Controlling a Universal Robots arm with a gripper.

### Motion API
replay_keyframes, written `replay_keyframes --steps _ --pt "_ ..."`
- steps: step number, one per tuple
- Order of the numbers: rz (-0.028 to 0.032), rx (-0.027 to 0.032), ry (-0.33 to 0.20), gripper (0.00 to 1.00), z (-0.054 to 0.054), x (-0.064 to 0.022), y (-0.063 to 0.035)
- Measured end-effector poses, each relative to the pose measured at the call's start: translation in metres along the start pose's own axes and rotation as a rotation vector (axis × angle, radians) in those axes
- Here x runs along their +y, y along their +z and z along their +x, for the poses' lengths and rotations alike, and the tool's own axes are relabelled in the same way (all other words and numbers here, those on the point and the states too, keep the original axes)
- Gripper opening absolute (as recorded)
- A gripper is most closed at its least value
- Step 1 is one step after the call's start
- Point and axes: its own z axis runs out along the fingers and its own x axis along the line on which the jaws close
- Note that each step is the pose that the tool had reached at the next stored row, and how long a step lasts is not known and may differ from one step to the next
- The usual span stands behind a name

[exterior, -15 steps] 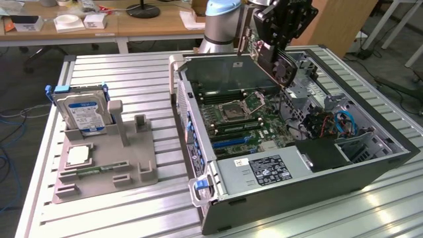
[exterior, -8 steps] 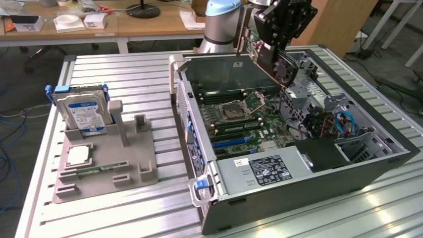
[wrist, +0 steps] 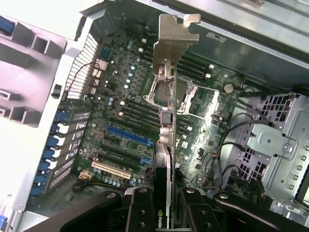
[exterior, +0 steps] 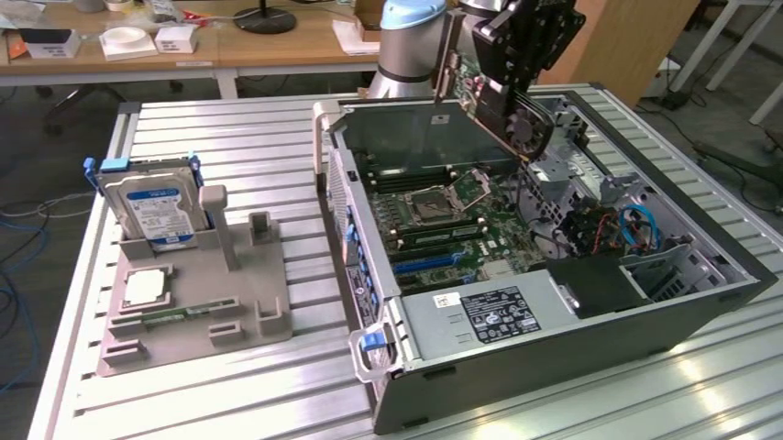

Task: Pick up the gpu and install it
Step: 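Insert the gpu into the slot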

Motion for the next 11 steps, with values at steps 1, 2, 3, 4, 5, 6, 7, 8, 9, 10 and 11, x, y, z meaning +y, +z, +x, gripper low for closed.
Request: replay_keyframes --steps 1,2,3,4,5,6,7,8,9,10,11 --pt "-0.0001 0.0001 -0.006 0.26 0.0000 0.0000 0.0000" --pt "-0.0002 0.0003 -0.012 0.26 0.0000 0.0000 0.0000" --pt "-0.0003 0.0003 -0.017 0.26 0.0000 0.0000 0.0000" --pt "-0.0005 0.0004 -0.023 0.26 0.0000 -0.0001 0.0000" --pt "-0.0006 0.0004 -0.029 0.26 0.0000 -0.0001 0.0000" --pt "-0.0006 0.0006 -0.035 0.26 0.0000 -0.0001 0.0000" --pt "-0.0008 0.0007 -0.040 0.26 0.0001 -0.0001 0.0000" --pt "-0.0009 0.0008 -0.046 0.26 0.0001 -0.0002 0.0000" --pt "-0.0010 0.0009 -0.051 0.26 0.0001 -0.0002 -0.0001" --pt "-0.0012 0.0009 -0.057 0.26 0.0001 -0.0002 0.0000" --pt "-0.0013 0.0009 -0.062 0.26 0.0001 -0.0003 0.0000"
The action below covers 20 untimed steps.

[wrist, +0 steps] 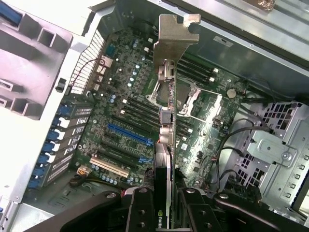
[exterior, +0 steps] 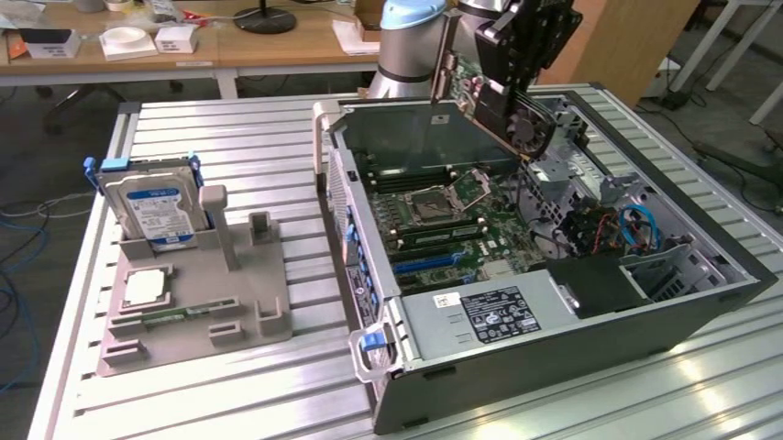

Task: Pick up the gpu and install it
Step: 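Insert the gpu into the slot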

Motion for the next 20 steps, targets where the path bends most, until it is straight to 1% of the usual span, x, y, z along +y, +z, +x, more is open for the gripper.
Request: replay_keyframes --steps 4,5,6,20 --pt "-0.0005 0.0003 -0.022 0.26 0.0001 -0.0002 0.0000" --pt "-0.0014 0.0008 -0.056 0.26 0.0002 -0.0005 0.0000" --pt "-0.0016 0.0009 -0.063 0.26 0.0002 -0.0005 0.0000" --pt "-0.0039 0.0020 -0.150 0.26 0.0005 -0.0012 0.0000"
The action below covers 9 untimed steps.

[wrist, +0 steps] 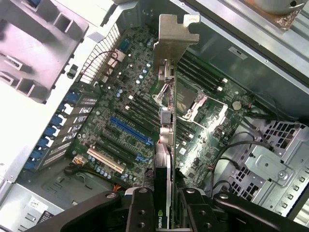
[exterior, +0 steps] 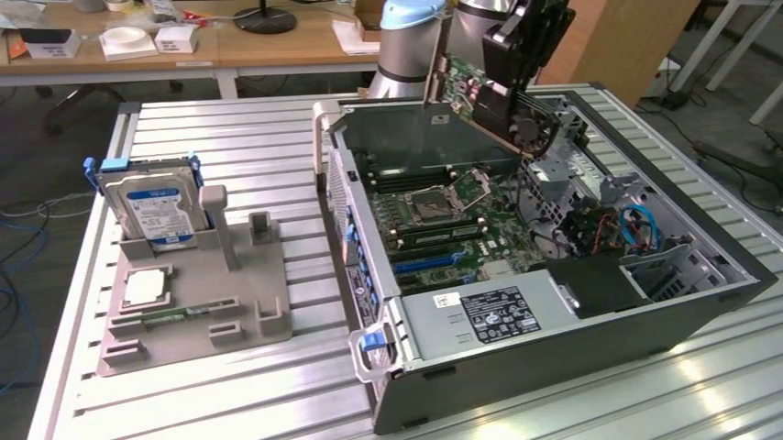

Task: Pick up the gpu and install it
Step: 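Insert the gpu into the slot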

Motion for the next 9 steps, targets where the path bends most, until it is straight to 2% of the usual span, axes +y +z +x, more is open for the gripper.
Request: replay_keyframes --steps 9 --pt "-0.0013 0.0009 -0.059 0.26 0.0002 -0.0003 0.0000"
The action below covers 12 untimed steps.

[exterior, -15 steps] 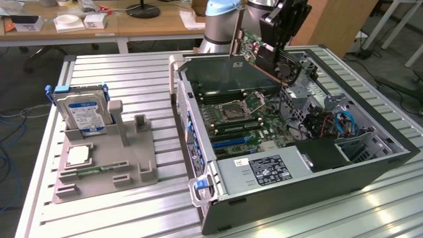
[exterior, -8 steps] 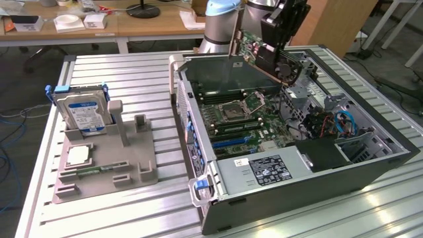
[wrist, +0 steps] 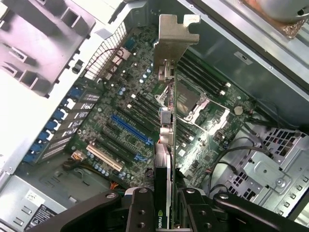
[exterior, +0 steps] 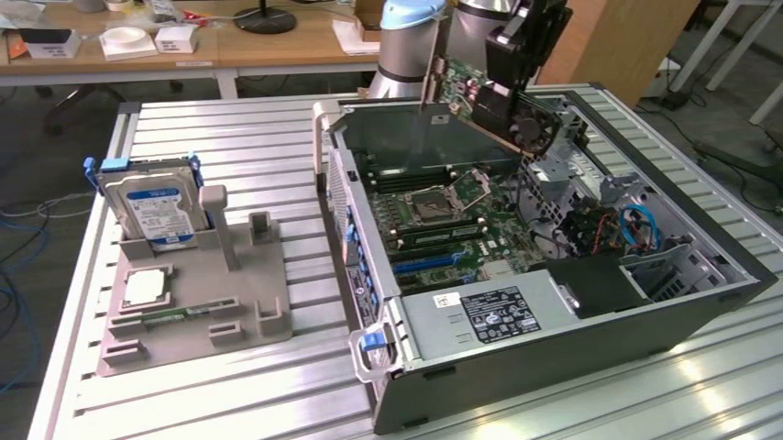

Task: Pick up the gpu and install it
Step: 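Insert the gpu into the slot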

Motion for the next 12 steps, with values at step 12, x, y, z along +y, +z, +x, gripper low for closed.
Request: replay_keyframes --steps 12 --pt "-0.0024 0.0010 -0.086 0.26 0.0001 -0.0002 0.0000"
